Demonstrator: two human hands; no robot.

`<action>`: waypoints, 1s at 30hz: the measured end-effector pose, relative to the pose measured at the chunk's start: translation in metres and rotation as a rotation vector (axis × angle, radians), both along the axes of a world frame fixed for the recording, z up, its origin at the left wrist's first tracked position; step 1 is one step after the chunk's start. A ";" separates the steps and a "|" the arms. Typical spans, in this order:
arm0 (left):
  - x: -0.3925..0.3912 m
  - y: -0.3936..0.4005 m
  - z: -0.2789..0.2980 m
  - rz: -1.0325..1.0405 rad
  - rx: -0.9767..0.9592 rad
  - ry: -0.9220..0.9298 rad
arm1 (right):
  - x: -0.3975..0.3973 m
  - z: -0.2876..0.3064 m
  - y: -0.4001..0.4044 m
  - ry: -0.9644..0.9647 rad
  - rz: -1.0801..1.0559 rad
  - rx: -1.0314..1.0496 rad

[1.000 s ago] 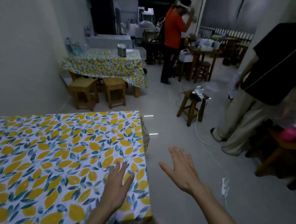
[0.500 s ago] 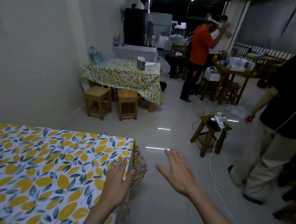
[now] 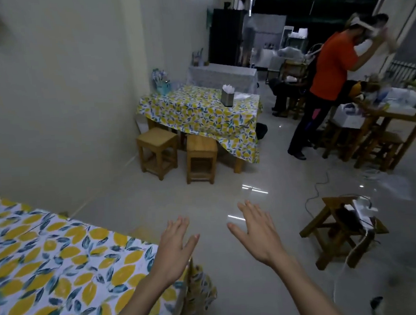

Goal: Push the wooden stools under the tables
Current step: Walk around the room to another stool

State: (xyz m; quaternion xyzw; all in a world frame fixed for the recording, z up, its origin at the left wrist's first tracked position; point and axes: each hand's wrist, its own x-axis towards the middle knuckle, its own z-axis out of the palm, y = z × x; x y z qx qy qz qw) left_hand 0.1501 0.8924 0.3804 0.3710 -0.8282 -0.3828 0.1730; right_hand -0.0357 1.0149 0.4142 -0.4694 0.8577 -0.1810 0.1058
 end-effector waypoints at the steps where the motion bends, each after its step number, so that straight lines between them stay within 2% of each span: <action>1: -0.013 -0.011 -0.003 0.015 0.006 -0.005 | -0.017 -0.002 -0.015 -0.002 0.015 0.004; 8: -0.116 -0.095 -0.028 0.212 -0.007 -0.008 | -0.137 -0.023 -0.137 0.028 0.207 0.035; 16: -0.215 -0.170 -0.026 0.533 0.055 0.047 | -0.258 -0.016 -0.287 0.106 0.546 0.054; 22: -0.240 -0.235 -0.031 0.769 0.045 -0.013 | -0.280 -0.023 -0.395 0.085 0.771 0.068; 30: -0.245 -0.376 -0.042 1.003 0.010 -0.009 | -0.271 -0.032 -0.580 0.152 0.978 0.057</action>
